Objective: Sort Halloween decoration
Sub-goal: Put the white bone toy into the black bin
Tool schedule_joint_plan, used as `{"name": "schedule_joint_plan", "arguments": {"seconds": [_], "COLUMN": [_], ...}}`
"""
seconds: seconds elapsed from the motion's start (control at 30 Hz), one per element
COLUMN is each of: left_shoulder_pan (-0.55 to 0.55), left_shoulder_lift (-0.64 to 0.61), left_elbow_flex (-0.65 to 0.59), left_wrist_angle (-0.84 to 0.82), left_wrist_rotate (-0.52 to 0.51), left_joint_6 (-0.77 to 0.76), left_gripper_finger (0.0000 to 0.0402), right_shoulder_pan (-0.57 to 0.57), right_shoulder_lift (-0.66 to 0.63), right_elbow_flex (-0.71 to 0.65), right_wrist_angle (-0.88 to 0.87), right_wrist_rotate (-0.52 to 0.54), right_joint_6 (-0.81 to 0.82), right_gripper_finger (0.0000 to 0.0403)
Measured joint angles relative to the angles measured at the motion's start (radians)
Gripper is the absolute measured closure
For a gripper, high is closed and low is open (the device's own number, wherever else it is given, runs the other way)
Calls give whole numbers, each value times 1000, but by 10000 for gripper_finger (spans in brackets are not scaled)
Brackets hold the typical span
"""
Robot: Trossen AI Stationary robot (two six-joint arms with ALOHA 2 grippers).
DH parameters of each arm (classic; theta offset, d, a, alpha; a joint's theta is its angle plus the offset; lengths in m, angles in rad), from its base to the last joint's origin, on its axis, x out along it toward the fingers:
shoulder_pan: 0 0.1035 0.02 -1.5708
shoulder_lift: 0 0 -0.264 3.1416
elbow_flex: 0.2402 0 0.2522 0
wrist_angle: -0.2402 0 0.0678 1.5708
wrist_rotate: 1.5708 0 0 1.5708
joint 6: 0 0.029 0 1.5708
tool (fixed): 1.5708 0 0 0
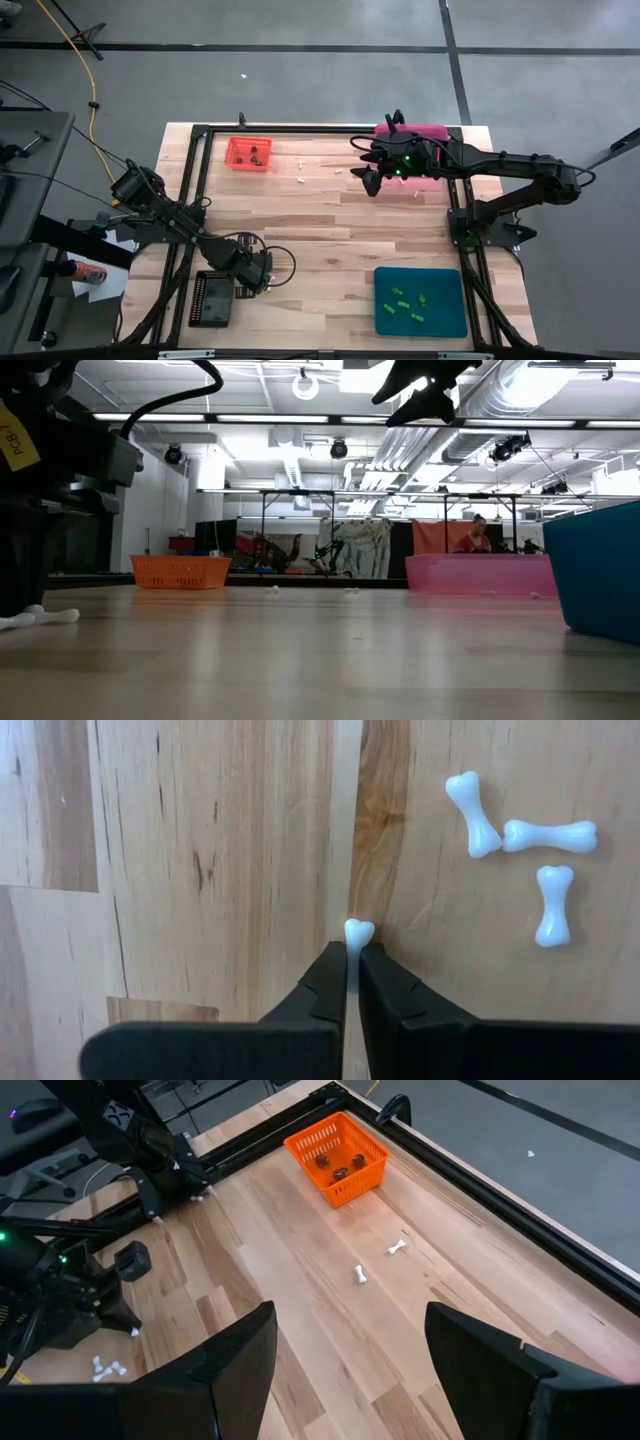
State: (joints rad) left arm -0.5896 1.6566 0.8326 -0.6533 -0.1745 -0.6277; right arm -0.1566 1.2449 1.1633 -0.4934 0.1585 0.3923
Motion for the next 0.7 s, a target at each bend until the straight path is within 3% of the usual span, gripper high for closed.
{"name": "schedule_joint_plan", "arguments": {"seconds": [0.7], "left_shoulder_pan": [0], "left_shoulder_lift": [1], "left_elbow_flex": [-1], "left_wrist_angle": [0], "left_wrist_rotate": [5], "left_joint_6": [8], "left_gripper_finger": [401], "right_shoulder_pan": [0], "right_shoulder_lift": [0], "right_elbow_flex": [0], "right_wrist_angle": [0], "right_wrist_rotate": [0], "right_joint_6": [0], "right_gripper_finger": [155]}}
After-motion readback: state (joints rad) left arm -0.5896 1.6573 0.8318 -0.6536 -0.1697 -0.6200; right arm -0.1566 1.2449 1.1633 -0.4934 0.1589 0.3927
